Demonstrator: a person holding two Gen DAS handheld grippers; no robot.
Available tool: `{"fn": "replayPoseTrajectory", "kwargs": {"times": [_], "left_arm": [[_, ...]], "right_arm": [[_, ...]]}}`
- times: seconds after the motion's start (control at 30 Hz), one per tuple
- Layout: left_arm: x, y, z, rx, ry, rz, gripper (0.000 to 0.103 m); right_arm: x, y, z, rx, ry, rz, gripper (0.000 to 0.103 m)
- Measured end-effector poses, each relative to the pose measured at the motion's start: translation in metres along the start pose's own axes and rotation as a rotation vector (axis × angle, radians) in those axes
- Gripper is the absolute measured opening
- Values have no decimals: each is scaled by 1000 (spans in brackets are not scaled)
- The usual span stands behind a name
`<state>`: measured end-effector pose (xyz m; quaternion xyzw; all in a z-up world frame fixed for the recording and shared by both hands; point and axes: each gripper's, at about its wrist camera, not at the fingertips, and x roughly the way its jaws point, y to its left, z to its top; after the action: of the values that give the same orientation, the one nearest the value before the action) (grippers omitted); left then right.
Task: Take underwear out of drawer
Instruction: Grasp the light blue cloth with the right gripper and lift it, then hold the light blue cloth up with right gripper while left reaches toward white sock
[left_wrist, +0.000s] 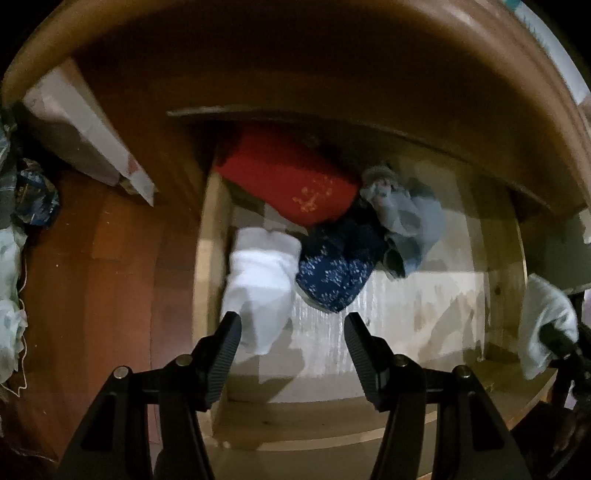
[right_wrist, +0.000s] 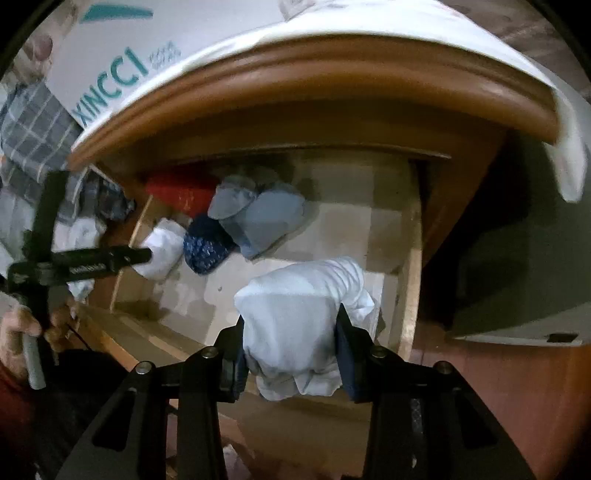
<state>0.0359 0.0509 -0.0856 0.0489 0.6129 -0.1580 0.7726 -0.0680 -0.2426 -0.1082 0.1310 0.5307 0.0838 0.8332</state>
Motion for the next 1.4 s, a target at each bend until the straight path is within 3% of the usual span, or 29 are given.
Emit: {"fn": "replayPoseTrajectory", "kwargs": {"times": [0.17, 0.6, 0.7, 0.8, 0.87, 1.03, 1.4], "left_arm": [[10, -8, 8, 0, 12, 15, 59], [24, -18, 26, 61, 52, 141, 62], [25, -20, 28, 41, 60, 104, 64], [20, -22, 26, 26, 91, -25, 64], [18, -24, 25, 24, 113, -53, 64], [7, -22, 31, 0, 52, 42, 64], [22, -25, 34, 33, 56, 95, 65]], "right_arm": [[-5, -5, 3, 28, -54, 20, 36], [-17, 4, 13, -14, -89, 34, 37], [-19, 2, 13, -9, -94, 33, 37], [-20, 0, 13, 2, -94, 22, 37], [-21, -2, 13, 9, -97, 22, 37], [-21, -2, 12, 17, -87, 19, 37], [-23, -2, 13, 11, -92, 20, 37]]}}
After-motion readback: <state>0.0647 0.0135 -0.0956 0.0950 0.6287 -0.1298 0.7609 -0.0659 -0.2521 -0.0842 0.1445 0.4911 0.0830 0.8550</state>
